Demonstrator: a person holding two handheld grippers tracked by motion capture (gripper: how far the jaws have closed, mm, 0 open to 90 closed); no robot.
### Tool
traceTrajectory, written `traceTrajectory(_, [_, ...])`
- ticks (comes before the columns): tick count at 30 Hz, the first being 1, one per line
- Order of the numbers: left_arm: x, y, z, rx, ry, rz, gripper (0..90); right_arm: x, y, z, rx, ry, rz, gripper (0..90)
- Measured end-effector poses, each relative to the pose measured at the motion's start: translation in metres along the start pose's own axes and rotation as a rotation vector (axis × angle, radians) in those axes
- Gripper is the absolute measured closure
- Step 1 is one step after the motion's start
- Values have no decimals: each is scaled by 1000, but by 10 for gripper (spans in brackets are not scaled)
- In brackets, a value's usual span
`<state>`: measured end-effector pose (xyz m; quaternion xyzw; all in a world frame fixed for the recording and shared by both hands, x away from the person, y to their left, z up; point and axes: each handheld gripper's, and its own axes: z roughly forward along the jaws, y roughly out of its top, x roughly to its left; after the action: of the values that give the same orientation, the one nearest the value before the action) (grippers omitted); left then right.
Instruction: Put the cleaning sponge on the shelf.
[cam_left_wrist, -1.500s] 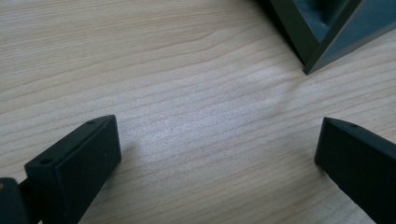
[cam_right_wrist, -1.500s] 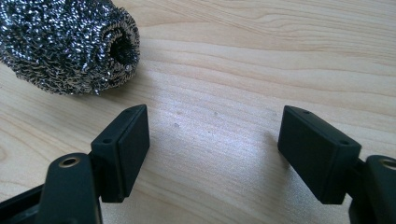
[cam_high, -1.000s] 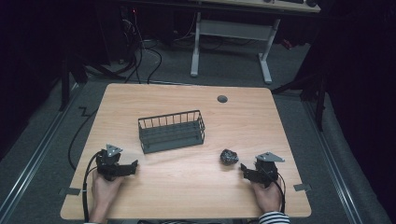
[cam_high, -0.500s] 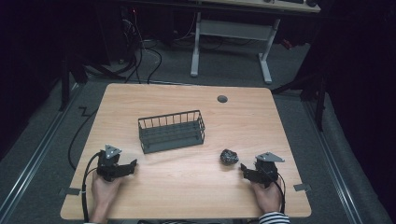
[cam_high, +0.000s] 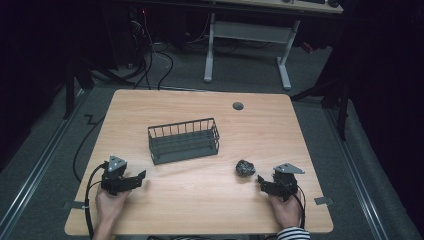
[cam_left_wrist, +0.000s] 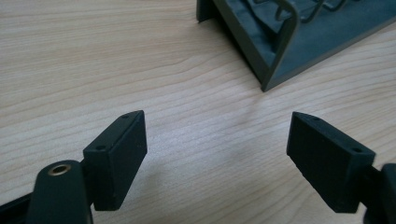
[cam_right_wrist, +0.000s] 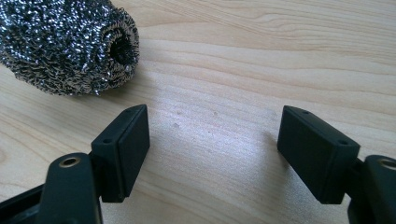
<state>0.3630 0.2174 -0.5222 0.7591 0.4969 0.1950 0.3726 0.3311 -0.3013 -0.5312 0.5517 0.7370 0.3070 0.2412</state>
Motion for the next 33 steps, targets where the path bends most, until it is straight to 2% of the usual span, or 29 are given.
traceTrajectory(3, [-3,4,-4,0,-6,24,211,0,0,0,0,0,0,254])
traceTrajectory(10, [-11,18,-11,5,-30,49,240,0,0,0,0,2,-1,255])
traceTrajectory(28, [-12,55,-27,-32,-113,24,285,0,0,0,0,2,-1,255])
traceTrajectory(30, [-12,58,-27,-32,-110,27,287,0,0,0,0,2,-1,255])
traceTrajectory(32, [-13,65,-27,-23,-140,28,301,0,0,0,0,2,-1,255])
traceTrajectory(33, [-13,65,-27,-23,-140,28,302,0,0,0,1,3,-1,255])
